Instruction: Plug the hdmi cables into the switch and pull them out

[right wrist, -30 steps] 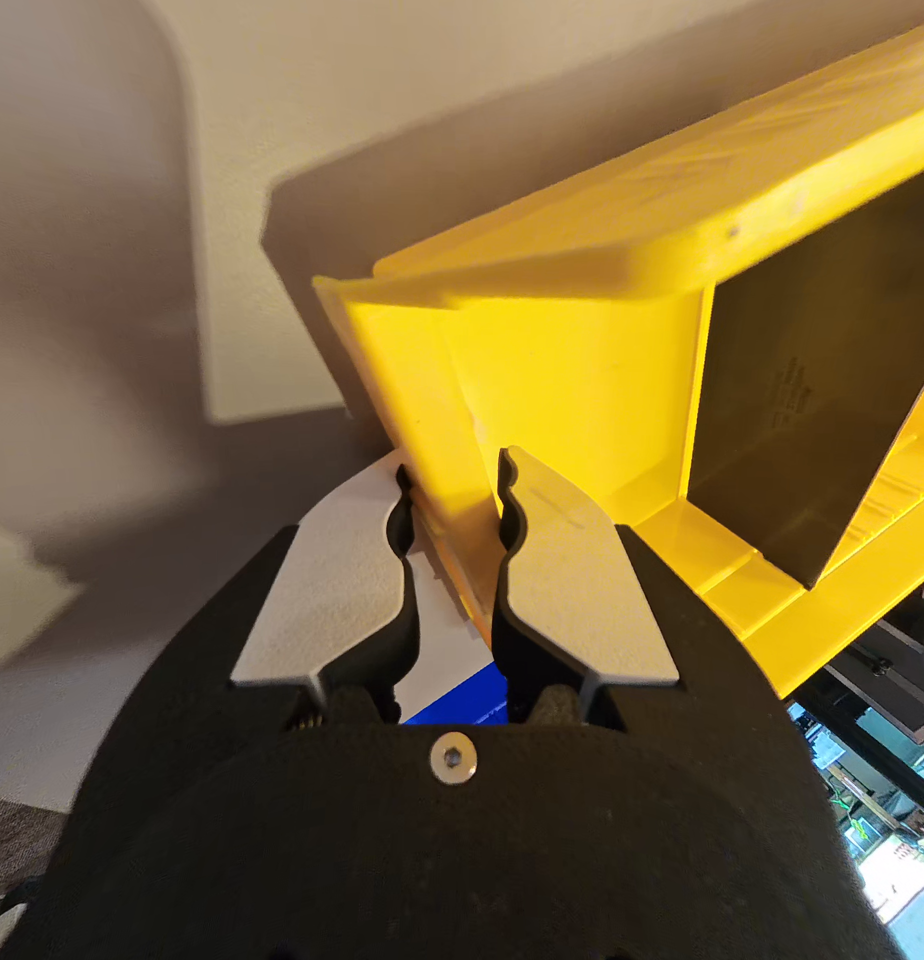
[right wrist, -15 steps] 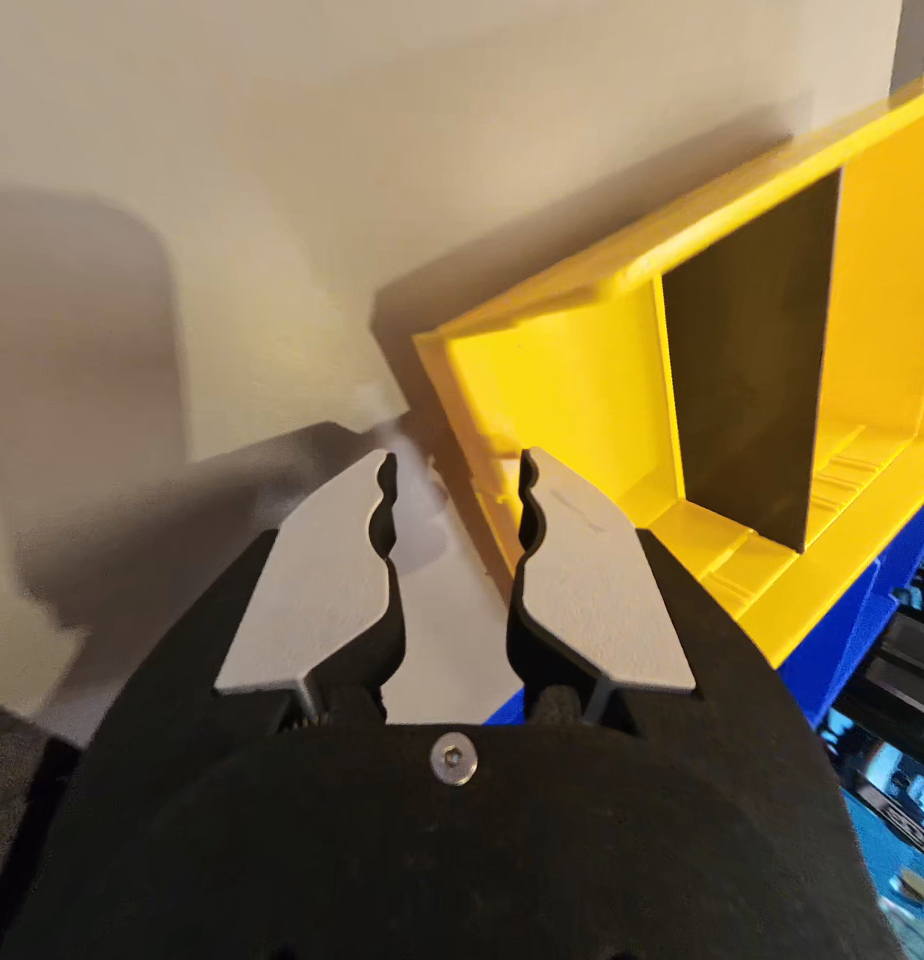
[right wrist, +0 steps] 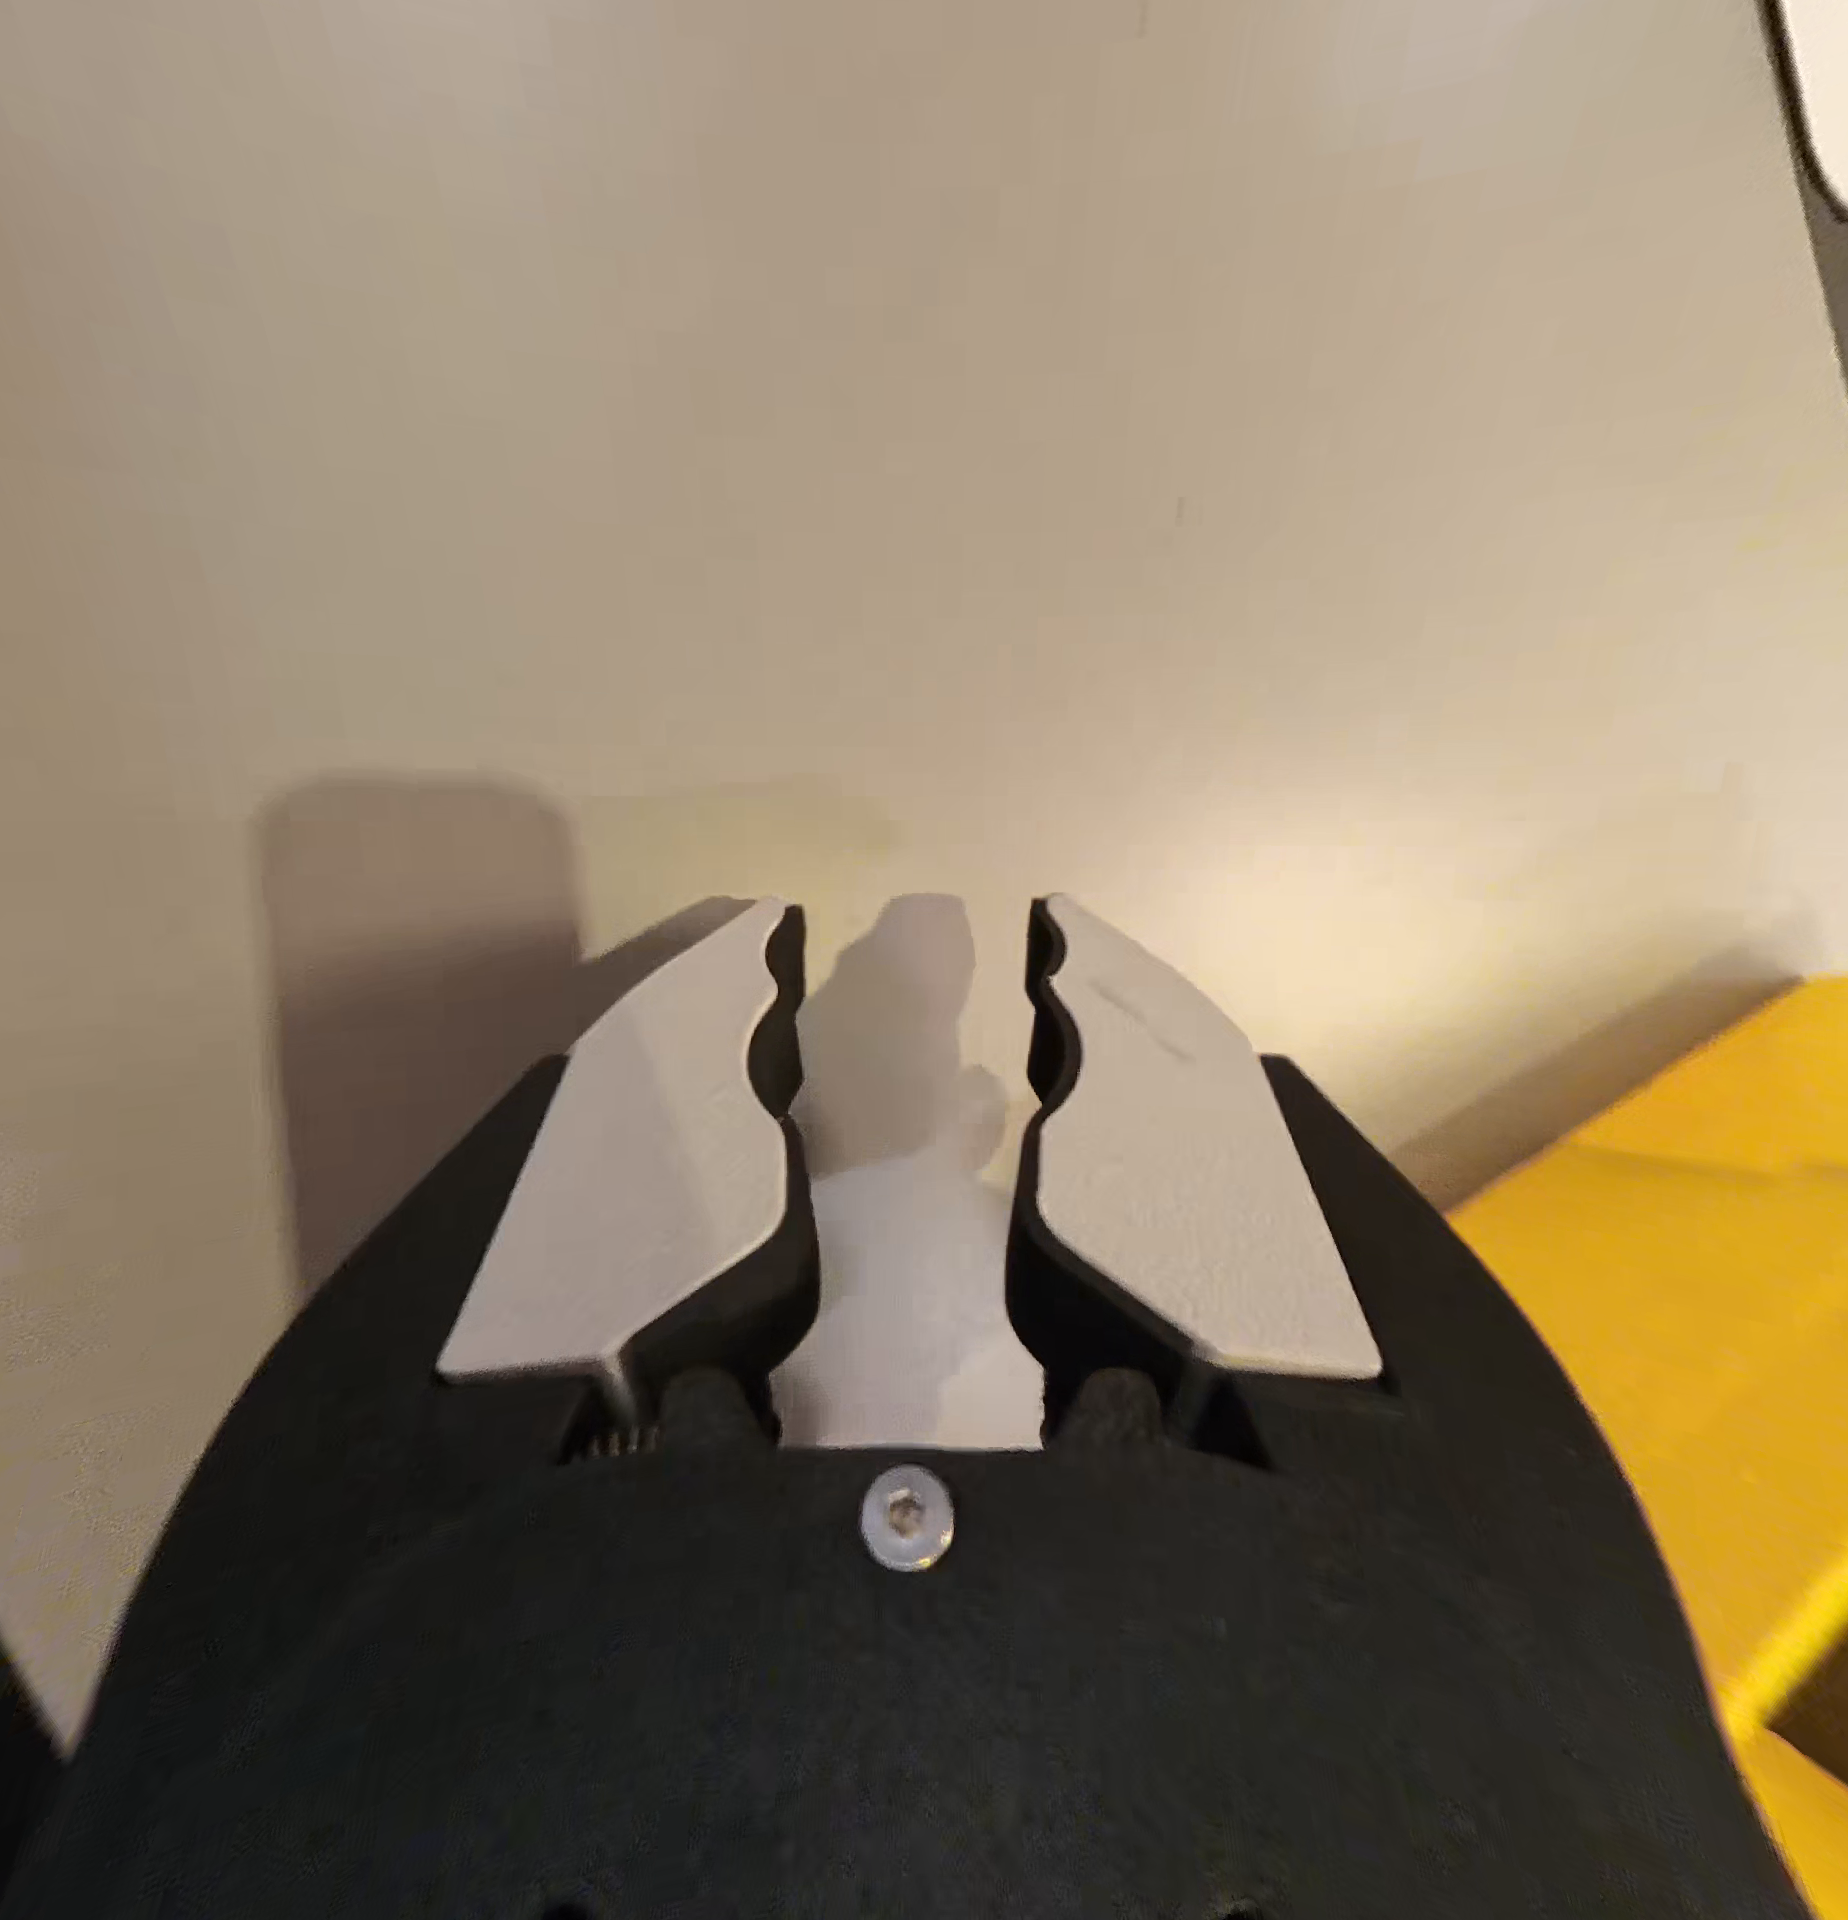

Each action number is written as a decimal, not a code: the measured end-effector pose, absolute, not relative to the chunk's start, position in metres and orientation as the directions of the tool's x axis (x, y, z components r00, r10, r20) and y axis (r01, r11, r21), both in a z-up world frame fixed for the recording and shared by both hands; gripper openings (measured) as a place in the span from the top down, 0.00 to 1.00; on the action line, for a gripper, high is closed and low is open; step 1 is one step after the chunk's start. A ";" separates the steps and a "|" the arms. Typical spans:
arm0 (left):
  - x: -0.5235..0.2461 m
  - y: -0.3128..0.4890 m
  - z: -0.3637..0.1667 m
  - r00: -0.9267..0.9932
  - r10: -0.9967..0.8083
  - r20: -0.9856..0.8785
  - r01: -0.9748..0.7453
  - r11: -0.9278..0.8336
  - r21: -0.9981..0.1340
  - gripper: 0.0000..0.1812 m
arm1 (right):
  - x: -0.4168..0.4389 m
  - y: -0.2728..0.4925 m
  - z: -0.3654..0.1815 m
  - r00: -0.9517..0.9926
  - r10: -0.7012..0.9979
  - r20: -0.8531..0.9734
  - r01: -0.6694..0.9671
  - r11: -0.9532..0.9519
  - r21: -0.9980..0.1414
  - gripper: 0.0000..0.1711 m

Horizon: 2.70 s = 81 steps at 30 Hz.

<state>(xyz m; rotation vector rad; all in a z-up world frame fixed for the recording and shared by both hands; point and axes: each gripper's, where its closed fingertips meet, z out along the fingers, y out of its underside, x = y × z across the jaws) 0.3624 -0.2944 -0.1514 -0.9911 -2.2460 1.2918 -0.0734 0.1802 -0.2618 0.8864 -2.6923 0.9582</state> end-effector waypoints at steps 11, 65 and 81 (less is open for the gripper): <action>0.342 -0.369 -0.195 -0.730 0.674 0.116 0.482 0.627 -0.612 0.51 | -0.048 0.137 -0.279 -0.833 -0.497 0.243 -0.529 0.586 -0.614 0.77; 0.026 -0.031 -0.154 0.305 0.804 0.511 0.754 0.125 -0.645 0.97 | -0.008 0.106 -0.237 -0.732 -0.483 0.479 -0.632 0.221 -0.743 0.77; -0.028 -0.005 -0.246 0.469 0.576 0.670 0.791 0.064 -0.608 0.96 | -0.008 0.025 -0.255 -0.032 -0.305 0.952 -0.999 0.024 -0.026 0.83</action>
